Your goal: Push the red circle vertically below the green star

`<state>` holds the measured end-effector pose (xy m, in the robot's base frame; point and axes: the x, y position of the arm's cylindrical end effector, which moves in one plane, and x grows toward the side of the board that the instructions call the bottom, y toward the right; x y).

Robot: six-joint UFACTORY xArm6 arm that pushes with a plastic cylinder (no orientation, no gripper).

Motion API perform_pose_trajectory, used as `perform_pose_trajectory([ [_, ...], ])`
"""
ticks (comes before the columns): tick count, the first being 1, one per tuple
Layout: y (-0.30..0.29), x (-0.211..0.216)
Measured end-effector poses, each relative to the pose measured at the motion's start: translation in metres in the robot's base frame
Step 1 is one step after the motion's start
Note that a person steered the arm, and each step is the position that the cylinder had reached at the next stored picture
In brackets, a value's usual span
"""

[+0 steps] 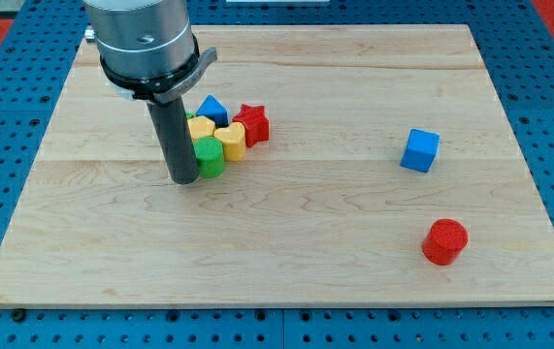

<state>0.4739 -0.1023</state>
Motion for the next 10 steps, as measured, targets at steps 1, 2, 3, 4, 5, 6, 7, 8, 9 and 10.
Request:
perform_pose_trajectory([
  [1, 0.044, 0.022],
  [2, 0.118, 0.035],
  [3, 0.224, 0.038],
  [4, 0.294, 0.041],
  [5, 0.312, 0.078],
  [6, 0.287, 0.089],
  [7, 0.240, 0.086],
  [8, 0.210, 0.088],
  [9, 0.153, 0.088],
  [10, 0.098, 0.088],
])
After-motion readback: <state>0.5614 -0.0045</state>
